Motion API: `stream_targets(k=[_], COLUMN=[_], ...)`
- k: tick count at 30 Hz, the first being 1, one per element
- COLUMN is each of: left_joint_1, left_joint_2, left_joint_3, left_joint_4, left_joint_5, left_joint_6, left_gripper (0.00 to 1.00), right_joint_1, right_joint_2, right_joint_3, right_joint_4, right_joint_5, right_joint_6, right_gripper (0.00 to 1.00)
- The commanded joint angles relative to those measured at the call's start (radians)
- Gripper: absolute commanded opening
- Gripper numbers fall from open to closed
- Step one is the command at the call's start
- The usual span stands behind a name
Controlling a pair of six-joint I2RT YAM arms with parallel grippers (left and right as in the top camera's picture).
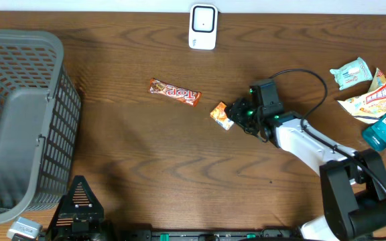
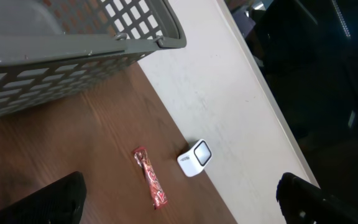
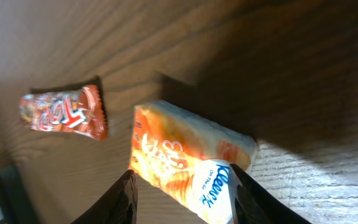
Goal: Scan the item barcode
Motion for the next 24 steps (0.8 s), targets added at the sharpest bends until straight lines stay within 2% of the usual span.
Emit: stream_targets(k=[1,7,12,18,24], left_joint_1=[-0.004,-0.004,-0.004,-0.004,-0.004], left_joint_2=[-0.005,-0.005,-0.005,-0.005,-0.005], left_joint_3=[0.002,0.002,0.002,0.002,0.002], left_joint_4=[0.001,0.001,0.001,0.001,0.001], left_joint_5=[-0.01,-0.01,-0.01,-0.01,-0.01], left_joint_6=[0.002,0.002,0.002,0.002,0.002], left_gripper=[0.98,0.98,0.98,0.98,0.98], right_joint_1=[0.005,0.006,0.003,-0.032,-0.039], right_joint_2=[0.027,0.044,0.039,-0.039,-0.101], right_joint_3=[-0.004,-0.004,-0.004,-0.002,-0.002], right_joint_4=[0.002,0.002,0.014,0.026,-0.061], right_joint_5=[0.065,0.096,0.015,-0.131,-0.031], right_joint_6=[0.023,0.025,0.024,-0.001,-0.044], right_gripper=[0.4,0.4,0.33,0.35,0.4])
